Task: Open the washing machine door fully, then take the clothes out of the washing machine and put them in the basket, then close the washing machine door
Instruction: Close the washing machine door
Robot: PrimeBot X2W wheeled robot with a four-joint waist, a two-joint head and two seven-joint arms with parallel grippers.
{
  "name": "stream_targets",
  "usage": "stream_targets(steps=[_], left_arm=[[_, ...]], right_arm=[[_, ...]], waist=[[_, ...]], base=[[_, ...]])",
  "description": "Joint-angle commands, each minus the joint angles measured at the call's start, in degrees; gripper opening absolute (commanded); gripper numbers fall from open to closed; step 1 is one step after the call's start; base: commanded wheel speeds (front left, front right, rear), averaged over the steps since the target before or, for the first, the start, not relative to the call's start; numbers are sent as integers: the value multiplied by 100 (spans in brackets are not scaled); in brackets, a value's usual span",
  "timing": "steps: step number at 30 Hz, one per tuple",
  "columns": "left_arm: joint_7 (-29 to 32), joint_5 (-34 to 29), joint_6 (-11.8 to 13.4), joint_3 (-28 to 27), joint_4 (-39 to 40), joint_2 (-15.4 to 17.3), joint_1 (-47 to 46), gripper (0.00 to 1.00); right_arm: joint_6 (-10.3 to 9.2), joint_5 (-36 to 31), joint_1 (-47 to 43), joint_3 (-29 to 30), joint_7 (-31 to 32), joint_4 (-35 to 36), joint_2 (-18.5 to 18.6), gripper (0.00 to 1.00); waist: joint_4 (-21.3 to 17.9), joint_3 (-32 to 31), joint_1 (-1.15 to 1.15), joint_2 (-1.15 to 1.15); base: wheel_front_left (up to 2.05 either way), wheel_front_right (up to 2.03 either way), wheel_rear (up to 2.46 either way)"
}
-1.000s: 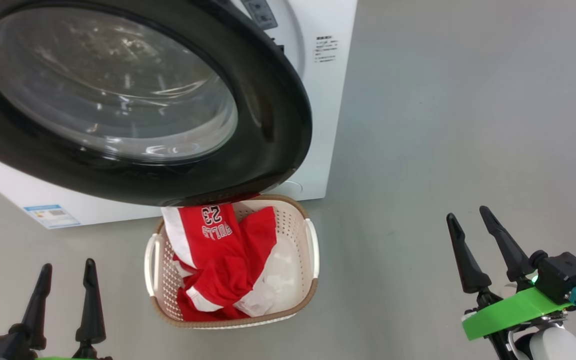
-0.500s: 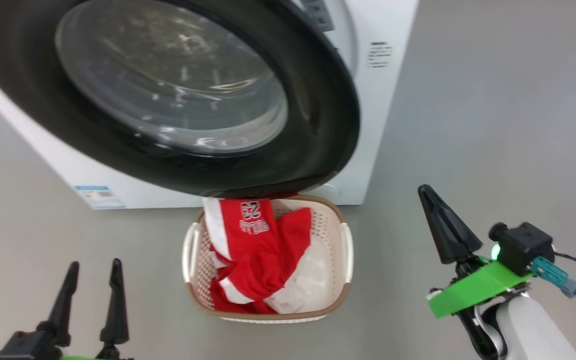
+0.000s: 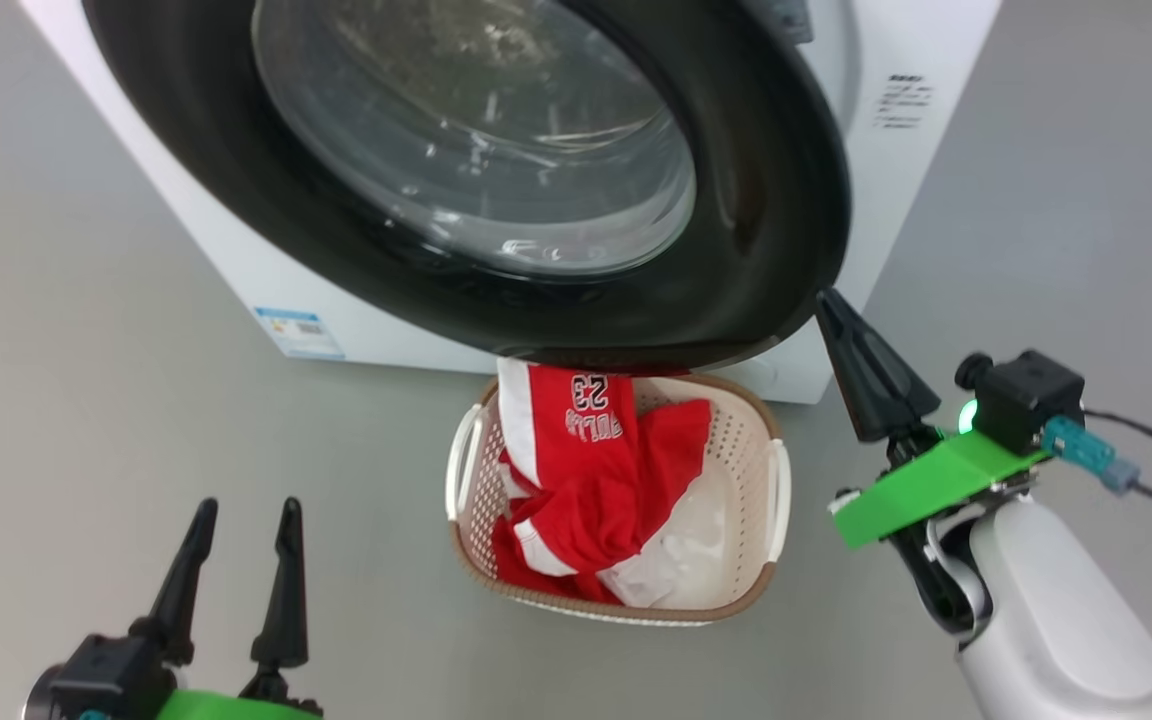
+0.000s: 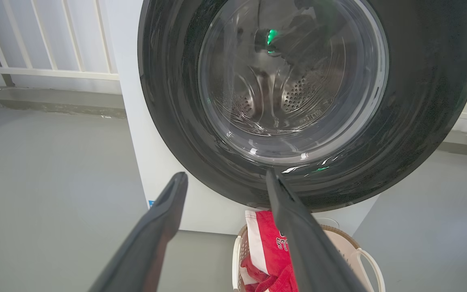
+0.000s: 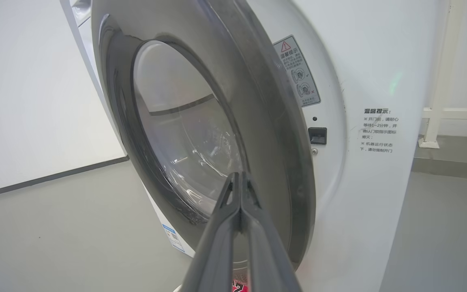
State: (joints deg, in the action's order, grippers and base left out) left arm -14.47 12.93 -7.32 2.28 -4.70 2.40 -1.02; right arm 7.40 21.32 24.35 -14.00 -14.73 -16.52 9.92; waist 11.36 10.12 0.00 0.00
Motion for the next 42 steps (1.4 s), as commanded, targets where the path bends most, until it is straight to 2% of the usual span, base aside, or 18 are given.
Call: stream_targets(steps=[1, 10, 28, 42], left_arm=[[-52, 4, -17, -131, 129, 55, -265, 100], [-52, 92, -17, -7, 178, 49, -398, 100], [-52, 260, -17, 75, 273, 48, -654, 100], [-52, 337, -17, 104, 306, 48, -919, 100]], right_arm=[[9, 27, 212, -111, -27, 60, -20, 0], [9, 74, 709, 10, -27, -267, 4, 0], [9, 36, 1373, 389, -27, -577, 55, 0], [9, -35, 2245, 874, -27, -843, 59, 0]], waist=[[160, 157, 0, 0], [342, 373, 0, 0], [449, 826, 0, 0], [553, 1248, 0, 0]], base=[[0, 0, 0], [0, 0, 0], [0, 0, 0], [0, 0, 0]])
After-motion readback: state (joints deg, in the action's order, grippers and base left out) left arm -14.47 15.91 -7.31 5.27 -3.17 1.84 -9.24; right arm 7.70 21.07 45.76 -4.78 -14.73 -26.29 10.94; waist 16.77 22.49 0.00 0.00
